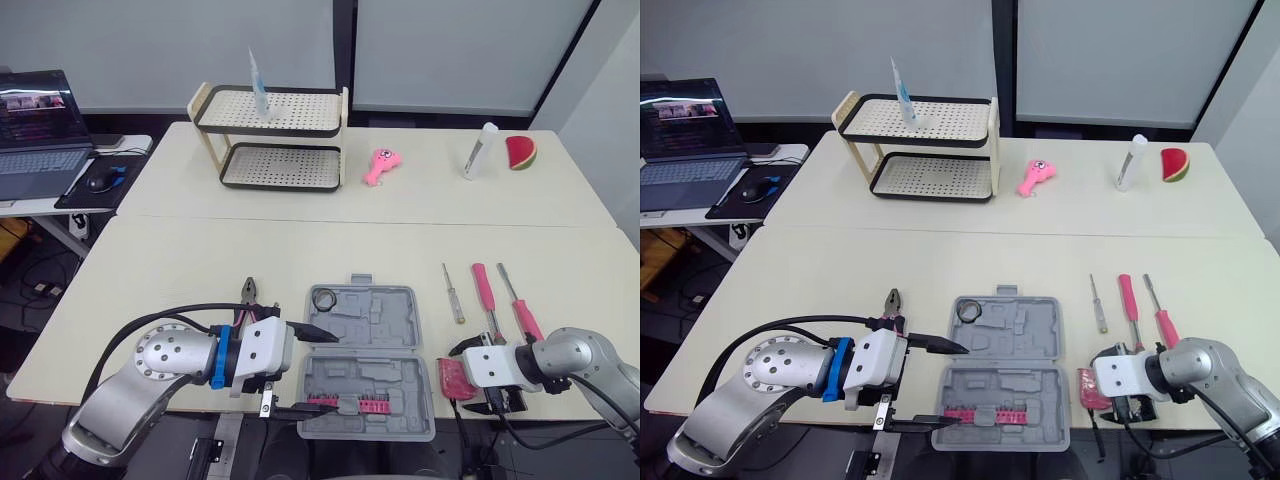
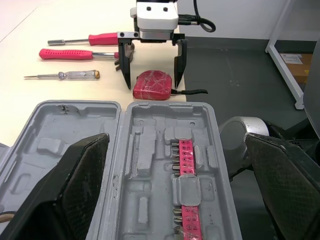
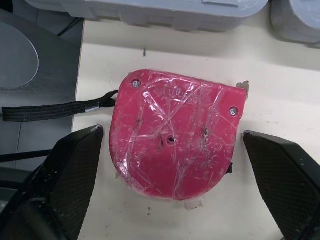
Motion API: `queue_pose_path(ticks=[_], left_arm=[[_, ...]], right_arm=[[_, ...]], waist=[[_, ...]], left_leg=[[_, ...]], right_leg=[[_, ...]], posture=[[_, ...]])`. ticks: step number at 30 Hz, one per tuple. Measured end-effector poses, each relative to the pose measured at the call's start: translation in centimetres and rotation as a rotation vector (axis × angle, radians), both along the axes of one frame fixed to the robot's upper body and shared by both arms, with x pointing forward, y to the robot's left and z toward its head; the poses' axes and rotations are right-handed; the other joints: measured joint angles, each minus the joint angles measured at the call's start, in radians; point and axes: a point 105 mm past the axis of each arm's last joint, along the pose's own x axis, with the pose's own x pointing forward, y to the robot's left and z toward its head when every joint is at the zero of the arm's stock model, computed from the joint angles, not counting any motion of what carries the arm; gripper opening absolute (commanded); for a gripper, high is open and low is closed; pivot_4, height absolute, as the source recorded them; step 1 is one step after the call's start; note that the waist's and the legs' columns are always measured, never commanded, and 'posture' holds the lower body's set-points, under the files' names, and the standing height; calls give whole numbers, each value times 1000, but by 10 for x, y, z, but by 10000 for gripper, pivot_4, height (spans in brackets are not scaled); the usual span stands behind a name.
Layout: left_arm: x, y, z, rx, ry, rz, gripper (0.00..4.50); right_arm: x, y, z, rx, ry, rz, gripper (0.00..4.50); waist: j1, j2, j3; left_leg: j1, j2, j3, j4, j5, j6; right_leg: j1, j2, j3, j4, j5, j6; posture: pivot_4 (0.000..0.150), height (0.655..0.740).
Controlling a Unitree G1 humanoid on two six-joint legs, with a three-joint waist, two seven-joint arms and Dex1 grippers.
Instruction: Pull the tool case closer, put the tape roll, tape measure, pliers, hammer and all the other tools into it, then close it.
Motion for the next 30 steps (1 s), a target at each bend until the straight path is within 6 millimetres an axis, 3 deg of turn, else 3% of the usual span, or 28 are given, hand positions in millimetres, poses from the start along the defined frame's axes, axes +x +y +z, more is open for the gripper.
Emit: queue_pose_path(ticks=[7,13,30], left_arm=[[0,1,-1,2,3,2,45000],[0,0,0,-3,1,6,45000],[0,0,0,-2,2,4,45000]], right_arm=[[-5,-10,17,94,-6,-5,44780],[-6,-13,11,173,-29,-44,44780],[-8,-21,-6,163,-31,-88,44780]], waist=[[2,0,0],[0,0,0],[0,0,0]], left_leg=[[0,0,0,0,0,0],[0,0,0,0,0,0],[0,0,0,0,0,0]], right_leg=[[0,0,0,0,0,0],[0,0,0,0,0,0],[0,0,0,0,0,0]], posture=[[1500,7290],[1500,7290],[1500,7290]])
